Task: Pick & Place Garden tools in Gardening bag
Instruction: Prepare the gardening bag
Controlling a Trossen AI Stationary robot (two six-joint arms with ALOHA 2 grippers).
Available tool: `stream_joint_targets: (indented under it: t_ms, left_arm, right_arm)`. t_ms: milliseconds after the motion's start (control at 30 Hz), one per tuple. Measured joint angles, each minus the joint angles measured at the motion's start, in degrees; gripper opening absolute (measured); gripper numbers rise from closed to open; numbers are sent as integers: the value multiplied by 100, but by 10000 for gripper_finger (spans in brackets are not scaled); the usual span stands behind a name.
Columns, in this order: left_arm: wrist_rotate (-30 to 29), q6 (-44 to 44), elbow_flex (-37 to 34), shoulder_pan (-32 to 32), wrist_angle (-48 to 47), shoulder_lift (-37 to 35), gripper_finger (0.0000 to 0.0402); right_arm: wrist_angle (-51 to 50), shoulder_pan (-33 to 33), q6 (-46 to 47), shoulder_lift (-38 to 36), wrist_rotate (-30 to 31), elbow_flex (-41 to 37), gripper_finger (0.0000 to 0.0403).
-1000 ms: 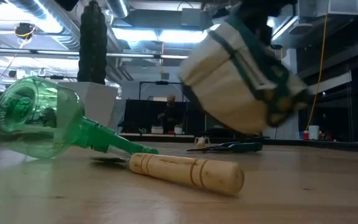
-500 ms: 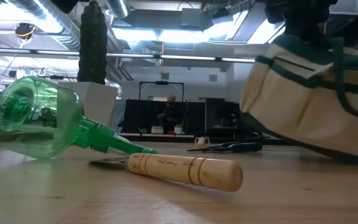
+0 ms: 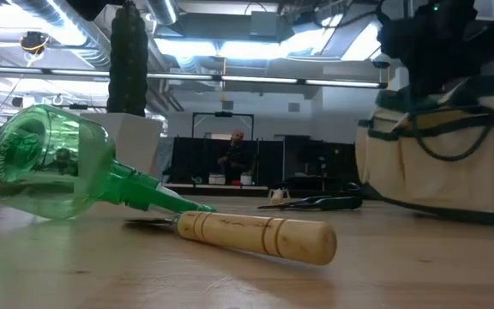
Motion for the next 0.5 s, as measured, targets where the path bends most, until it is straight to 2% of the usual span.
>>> stream_joint_targets:
  t_ms: [333, 500]
  left_arm:
    - [-73, 0, 0, 0, -1, 0, 130]
    - [-74, -72, 0, 0, -1, 0, 130]
  right_arm:
    - [-310, -154, -57, 0, 803, -2, 8]
    - [-332, -163, -76, 0, 872, -2, 16]
